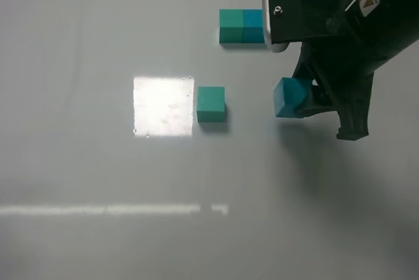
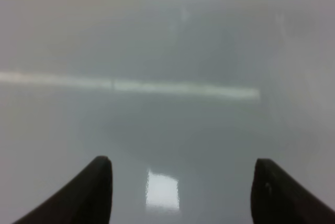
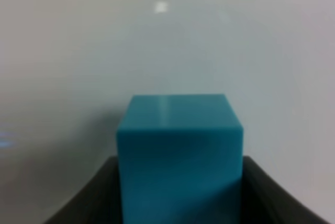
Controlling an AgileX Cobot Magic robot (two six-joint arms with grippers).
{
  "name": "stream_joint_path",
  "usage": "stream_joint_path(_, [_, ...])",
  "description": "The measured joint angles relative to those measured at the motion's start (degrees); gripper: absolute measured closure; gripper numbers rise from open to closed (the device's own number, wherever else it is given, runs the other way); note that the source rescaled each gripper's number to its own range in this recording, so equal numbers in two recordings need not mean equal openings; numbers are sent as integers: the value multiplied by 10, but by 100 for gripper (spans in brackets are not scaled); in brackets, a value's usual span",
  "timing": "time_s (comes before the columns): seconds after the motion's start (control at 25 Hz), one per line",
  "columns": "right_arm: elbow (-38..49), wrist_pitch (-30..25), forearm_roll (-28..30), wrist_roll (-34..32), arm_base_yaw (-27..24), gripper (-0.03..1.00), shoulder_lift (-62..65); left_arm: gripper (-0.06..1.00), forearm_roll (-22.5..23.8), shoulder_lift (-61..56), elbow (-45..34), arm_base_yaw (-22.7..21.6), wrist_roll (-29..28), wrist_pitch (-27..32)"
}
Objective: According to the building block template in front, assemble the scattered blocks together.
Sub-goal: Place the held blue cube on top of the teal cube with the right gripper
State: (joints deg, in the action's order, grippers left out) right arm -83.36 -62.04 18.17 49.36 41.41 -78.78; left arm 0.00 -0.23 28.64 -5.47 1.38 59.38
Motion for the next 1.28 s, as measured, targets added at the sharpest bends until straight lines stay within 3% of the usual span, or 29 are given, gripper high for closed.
stream_joint_path(0.32, [-78,-26,1,-13,34,82,-55,35,0,0,0,0,0,0])
stream_joint_path(1.28, [-117,-30,4,-22,34,82,-107,35,0,0,0,0,0,0])
